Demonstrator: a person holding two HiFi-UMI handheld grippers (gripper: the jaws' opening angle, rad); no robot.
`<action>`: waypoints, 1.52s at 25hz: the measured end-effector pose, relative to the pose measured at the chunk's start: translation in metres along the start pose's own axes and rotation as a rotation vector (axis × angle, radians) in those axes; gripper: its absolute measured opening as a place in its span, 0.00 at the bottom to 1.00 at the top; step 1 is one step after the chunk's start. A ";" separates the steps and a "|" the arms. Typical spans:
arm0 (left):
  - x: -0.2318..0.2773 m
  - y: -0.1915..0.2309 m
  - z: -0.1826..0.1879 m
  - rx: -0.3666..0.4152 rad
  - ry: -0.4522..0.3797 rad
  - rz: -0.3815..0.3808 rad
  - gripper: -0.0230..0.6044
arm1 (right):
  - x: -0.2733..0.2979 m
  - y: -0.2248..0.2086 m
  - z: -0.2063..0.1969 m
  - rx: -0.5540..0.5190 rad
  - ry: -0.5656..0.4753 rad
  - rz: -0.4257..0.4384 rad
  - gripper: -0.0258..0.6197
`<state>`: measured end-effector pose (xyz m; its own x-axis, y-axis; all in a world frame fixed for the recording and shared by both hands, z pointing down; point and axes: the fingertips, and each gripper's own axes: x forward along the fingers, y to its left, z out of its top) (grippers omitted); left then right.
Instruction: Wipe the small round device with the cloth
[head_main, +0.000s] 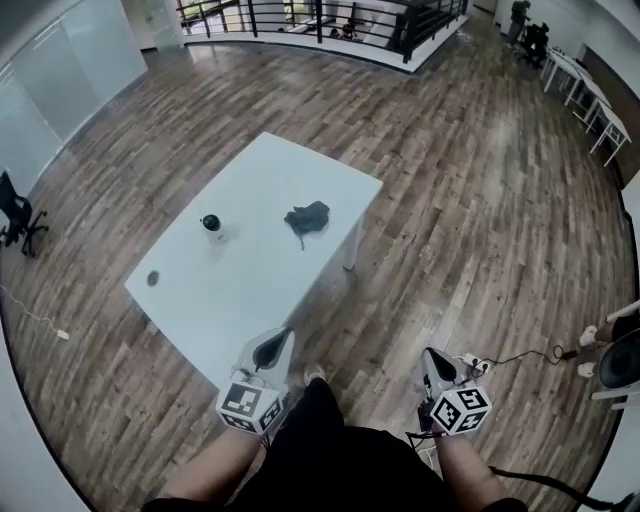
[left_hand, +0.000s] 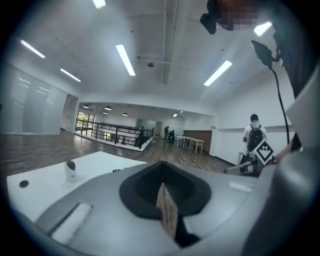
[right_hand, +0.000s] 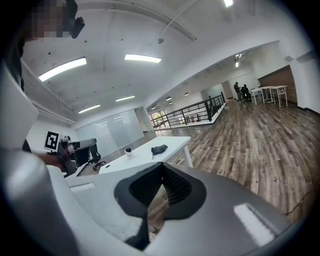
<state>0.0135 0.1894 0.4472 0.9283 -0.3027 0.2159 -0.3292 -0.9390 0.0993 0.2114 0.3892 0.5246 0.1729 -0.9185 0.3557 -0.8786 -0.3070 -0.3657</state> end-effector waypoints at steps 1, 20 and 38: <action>0.010 0.009 0.004 -0.002 0.005 -0.008 0.05 | 0.010 0.003 0.006 0.006 -0.001 0.002 0.04; 0.089 0.166 0.048 -0.016 -0.037 0.155 0.05 | 0.231 0.106 0.054 -0.220 0.103 0.361 0.04; 0.103 0.244 0.076 -0.095 -0.078 0.701 0.05 | 0.397 0.092 0.083 -0.531 0.283 0.760 0.04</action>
<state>0.0419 -0.0829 0.4194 0.5010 -0.8444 0.1899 -0.8637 -0.5018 0.0473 0.2358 -0.0245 0.5606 -0.5770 -0.7097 0.4042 -0.8100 0.5606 -0.1719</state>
